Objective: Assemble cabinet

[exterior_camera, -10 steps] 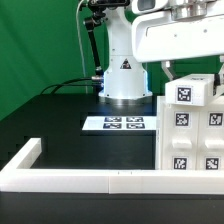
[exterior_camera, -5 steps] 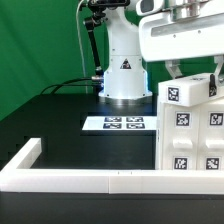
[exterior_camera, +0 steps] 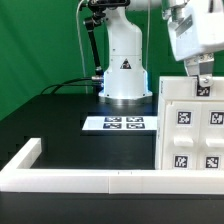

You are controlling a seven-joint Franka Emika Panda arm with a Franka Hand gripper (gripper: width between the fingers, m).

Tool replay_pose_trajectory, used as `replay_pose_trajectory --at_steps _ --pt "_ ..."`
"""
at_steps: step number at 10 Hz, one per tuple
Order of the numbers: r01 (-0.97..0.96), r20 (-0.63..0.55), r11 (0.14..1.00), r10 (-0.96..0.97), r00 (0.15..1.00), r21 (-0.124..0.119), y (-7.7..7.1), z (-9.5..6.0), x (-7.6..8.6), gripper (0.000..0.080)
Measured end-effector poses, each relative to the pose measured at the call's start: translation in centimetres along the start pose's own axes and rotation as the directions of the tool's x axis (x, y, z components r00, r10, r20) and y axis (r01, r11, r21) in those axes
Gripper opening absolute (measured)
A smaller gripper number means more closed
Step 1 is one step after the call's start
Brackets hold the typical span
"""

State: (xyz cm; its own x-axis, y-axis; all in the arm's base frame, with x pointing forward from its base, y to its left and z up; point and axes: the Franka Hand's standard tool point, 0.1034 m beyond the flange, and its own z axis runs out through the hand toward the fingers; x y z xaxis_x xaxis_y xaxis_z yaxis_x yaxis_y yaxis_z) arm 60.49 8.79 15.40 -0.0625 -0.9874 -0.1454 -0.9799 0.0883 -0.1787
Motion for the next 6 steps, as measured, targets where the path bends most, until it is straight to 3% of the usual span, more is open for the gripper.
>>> replay_pose_trajectory --at_steps 2,6 --pt "-0.171 0.013 0.985 0.171 0.985 0.004 -0.08 0.03 0.21 0.0556" --pt "-0.448 0.069 0.894 0.448 0.891 -0.011 -0.37 -0.16 0.72 0.0556"
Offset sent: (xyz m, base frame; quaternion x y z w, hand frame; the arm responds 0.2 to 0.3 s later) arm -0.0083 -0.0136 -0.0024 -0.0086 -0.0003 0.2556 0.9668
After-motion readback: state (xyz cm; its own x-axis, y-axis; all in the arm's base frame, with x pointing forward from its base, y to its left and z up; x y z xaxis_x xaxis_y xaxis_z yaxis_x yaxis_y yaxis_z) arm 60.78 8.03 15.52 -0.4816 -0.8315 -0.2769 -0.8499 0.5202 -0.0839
